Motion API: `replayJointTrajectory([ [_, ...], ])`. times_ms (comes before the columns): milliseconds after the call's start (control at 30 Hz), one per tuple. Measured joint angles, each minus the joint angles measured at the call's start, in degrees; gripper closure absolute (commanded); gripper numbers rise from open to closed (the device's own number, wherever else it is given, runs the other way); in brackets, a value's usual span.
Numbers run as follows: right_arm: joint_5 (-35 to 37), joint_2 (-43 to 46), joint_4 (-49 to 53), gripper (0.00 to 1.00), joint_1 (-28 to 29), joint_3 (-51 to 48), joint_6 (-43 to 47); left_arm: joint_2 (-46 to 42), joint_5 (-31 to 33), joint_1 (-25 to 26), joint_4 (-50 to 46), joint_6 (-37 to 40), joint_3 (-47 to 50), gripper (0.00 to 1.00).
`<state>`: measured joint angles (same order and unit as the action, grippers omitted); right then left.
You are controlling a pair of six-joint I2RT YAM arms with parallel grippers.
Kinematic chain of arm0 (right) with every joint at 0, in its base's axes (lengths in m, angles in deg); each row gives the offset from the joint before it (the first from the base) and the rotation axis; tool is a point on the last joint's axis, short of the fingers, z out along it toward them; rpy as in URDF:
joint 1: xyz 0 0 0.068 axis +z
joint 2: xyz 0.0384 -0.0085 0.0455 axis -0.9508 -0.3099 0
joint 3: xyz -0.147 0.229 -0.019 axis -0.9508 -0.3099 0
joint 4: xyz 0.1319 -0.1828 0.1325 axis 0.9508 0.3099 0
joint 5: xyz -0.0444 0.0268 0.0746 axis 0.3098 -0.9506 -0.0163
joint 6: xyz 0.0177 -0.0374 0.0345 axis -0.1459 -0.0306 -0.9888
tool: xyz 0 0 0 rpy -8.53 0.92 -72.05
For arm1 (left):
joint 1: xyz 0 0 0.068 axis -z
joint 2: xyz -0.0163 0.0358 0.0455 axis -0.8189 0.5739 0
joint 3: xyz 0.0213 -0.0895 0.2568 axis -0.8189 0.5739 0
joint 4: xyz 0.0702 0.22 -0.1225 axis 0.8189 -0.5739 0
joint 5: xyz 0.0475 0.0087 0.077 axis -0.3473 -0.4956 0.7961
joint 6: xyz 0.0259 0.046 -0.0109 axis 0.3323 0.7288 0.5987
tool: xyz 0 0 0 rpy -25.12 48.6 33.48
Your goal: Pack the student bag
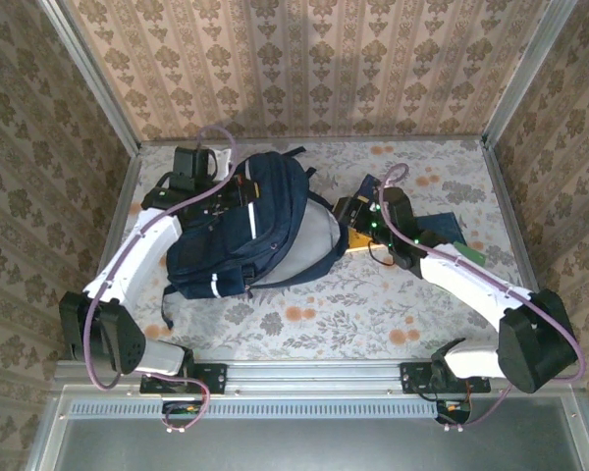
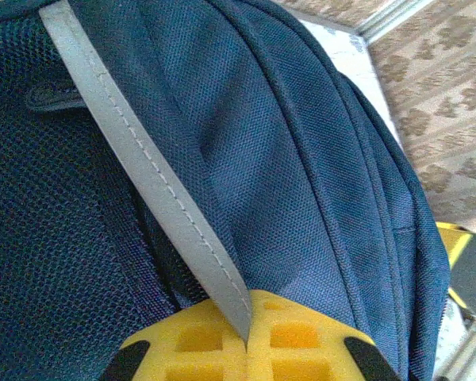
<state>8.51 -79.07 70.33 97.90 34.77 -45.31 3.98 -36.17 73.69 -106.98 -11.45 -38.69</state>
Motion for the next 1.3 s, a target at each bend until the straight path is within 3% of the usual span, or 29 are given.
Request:
replayJointTrajectory([
  [200, 3.8, -2.3, 12.1, 0.35, -2.4, 4.4, 3.9, 3.5, 6.6, 0.1, -4.1, 1.2, -2.8, 1.0],
  [367, 7.8, -11.1, 19.0, 0.59, -4.4, 13.7, 7.4, 5.7, 10.4, 0.7, -5.8, 1.3, -3.5, 1.0],
  [567, 10.2, -24.7, 25.1, 0.68, -8.0, 25.4, 9.3, 7.8, 10.7, 1.1, -6.1, 1.3, -3.7, 1.0],
  [700, 11.0, -33.0, 29.4, 0.85, -8.5, 31.5, 9.9, 8.3, 10.4, 1.3, -6.2, 1.2, -3.7, 0.65],
  [800, 12.1, -39.0, 33.2, 0.88, -8.4, 36.0, 10.3, 8.2, 10.5, 1.1, -6.1, 1.2, -3.7, 0.51],
  [1067, 12.1, -42.0, 35.5, 0.88, -8.4, 36.7, 10.3, 7.4, 9.7, 1.1, -5.8, 1.2, -3.7, 0.44],
  [1300, 10.8, -36.4, 31.1, 0.91, -8.2, 28.1, 9.7, 7.3, 8.7, 1.1, -5.6, 1.2, -3.7, 0.46],
])
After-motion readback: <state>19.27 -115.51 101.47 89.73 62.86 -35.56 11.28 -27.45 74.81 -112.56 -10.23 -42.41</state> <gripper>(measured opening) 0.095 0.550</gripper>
